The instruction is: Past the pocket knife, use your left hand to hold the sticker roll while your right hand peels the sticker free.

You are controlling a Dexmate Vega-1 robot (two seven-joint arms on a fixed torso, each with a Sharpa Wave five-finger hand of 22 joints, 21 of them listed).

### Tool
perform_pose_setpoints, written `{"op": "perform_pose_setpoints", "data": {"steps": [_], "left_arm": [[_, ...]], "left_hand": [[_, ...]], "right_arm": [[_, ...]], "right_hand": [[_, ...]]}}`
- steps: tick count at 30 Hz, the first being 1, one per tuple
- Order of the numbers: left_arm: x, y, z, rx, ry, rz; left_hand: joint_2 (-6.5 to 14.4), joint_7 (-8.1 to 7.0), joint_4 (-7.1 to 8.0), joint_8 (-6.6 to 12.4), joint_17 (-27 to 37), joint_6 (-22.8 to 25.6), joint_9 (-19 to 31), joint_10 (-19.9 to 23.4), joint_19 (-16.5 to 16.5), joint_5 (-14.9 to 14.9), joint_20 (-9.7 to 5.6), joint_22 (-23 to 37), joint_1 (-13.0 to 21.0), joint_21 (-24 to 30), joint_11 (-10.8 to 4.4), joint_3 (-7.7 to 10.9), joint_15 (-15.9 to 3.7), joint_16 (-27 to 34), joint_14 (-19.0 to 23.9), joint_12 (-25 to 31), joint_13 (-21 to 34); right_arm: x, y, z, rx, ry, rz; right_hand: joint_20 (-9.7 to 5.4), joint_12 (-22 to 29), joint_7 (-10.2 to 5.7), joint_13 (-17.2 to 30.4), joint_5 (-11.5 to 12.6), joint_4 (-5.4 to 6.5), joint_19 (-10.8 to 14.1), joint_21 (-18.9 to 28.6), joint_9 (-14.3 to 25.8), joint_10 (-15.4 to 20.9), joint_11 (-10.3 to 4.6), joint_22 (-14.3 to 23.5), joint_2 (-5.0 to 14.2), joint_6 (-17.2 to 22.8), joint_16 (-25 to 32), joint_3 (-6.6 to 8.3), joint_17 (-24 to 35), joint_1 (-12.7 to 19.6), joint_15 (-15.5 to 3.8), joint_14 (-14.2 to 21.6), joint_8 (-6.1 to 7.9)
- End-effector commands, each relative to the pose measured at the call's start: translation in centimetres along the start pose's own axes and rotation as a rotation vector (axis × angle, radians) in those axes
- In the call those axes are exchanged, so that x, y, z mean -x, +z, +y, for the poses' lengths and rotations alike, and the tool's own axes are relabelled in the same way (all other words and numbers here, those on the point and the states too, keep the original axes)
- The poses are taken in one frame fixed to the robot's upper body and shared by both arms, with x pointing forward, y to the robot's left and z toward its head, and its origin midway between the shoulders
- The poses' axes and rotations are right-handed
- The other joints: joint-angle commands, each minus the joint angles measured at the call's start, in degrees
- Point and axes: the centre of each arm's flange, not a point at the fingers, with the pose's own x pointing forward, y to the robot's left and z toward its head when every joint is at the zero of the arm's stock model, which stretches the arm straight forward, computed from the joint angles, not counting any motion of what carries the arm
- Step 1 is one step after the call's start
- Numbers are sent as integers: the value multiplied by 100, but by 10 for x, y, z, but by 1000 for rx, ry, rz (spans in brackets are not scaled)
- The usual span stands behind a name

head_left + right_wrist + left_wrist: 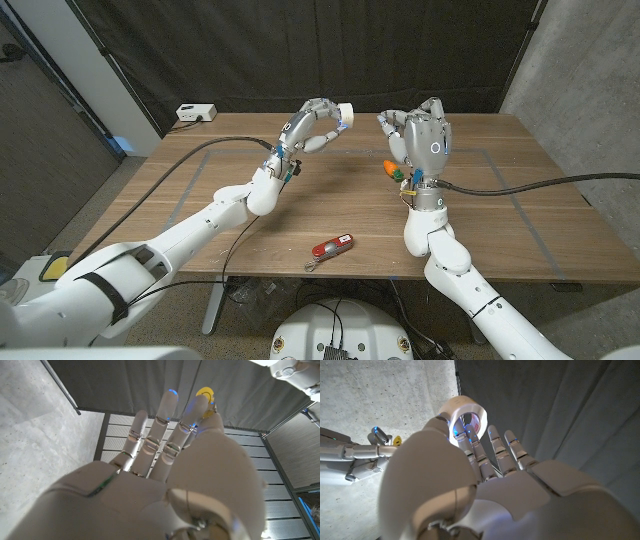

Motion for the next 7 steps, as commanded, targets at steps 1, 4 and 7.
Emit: {"op": "perform_pose_setpoints", "data": {"steps": [1,4,7], "left_arm": [[25,-6,13,-2,15,30],[32,-10,13,-1,0,52],[36,-14,14,-12,-7,65]], "left_hand": [[73,-195,6,123,32,418,173,29,-27,-29,9,12,63,29,-12,-29,-936,-12,4,41,14],[78,-199,11,130,33,429,180,23,-24,-32,3,11,65,35,-14,-31,-919,-14,-1,42,18],[80,-200,15,129,34,422,185,21,-30,-35,7,11,65,37,-12,-35,-923,-14,1,37,9]], "right_arm": [[7,9,-1,52,-52,34],[9,12,0,48,-49,43],[9,12,1,50,-54,50]], "right_hand": [[-693,-10,-33,9,-21,27,3,-17,28,-10,-21,19,39,11,-7,3,20,38,-341,68,24],[-693,-13,-36,9,-26,29,10,-15,30,-10,-25,19,41,10,-17,4,13,37,-341,62,22],[-694,-15,-45,15,-31,31,3,-18,33,-17,-23,18,40,7,-20,4,14,35,-341,64,20]]}}
